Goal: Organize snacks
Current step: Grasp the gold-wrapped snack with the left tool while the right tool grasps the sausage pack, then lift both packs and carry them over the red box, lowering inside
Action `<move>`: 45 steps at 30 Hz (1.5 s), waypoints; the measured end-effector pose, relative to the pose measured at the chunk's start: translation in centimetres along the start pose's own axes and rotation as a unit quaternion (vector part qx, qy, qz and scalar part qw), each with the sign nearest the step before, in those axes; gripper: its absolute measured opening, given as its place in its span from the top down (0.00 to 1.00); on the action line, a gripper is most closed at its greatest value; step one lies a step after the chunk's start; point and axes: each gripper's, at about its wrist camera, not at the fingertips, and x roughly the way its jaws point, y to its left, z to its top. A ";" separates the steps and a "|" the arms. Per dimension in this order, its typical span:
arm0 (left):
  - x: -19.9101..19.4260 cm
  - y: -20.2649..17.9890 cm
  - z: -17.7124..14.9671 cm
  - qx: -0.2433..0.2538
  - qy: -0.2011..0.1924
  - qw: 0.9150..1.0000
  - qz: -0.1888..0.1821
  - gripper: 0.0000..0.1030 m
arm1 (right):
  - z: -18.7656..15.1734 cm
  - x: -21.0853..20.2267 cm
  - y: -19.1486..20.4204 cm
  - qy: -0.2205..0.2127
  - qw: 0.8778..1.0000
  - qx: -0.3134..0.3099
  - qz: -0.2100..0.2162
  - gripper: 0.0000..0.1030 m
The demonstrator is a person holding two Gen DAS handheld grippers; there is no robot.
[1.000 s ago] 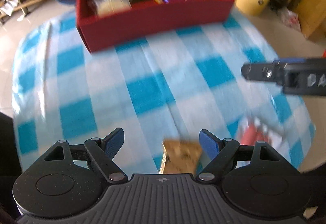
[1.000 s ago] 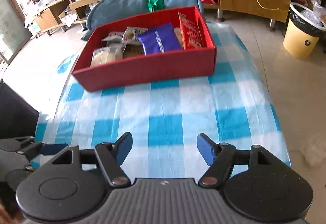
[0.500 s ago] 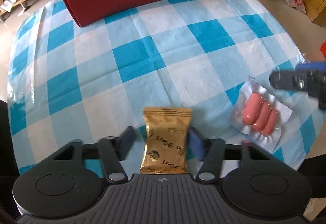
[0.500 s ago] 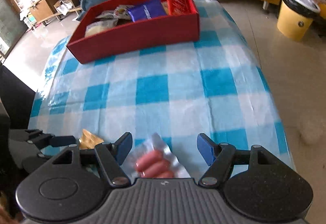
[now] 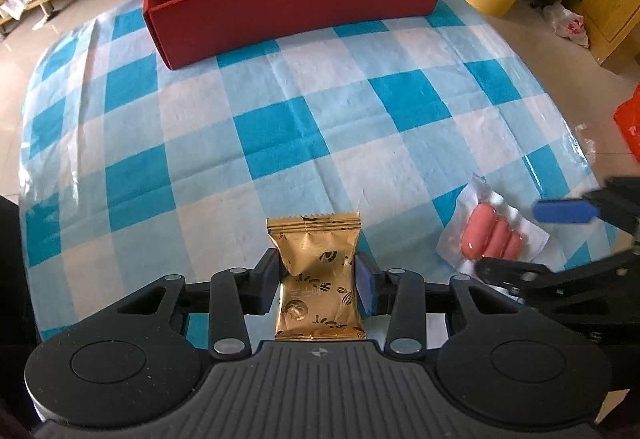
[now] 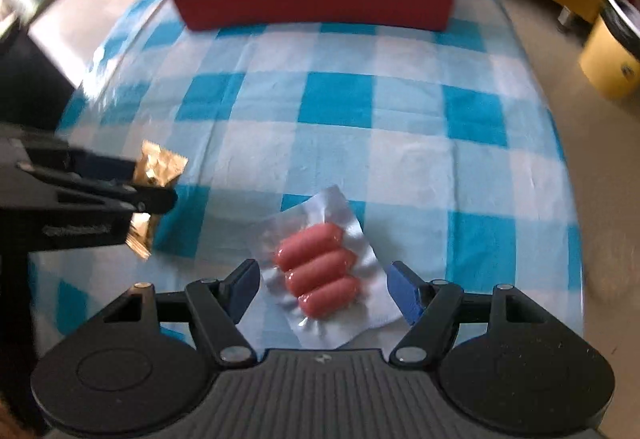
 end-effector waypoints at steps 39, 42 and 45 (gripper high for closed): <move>1.3 1.2 0.0 -0.018 0.015 1.000 0.011 0.53 | 2.2 -1.0 0.3 -0.051 0.998 -0.038 -0.002 0.34; 0.9 1.5 0.5 -0.027 0.007 1.000 0.012 0.53 | 2.3 -1.3 0.1 -0.059 0.998 -0.032 -0.002 0.34; 0.3 1.9 1.2 -0.035 -0.005 0.999 0.010 0.53 | 2.6 -1.7 -0.3 -0.067 0.998 -0.021 0.003 0.34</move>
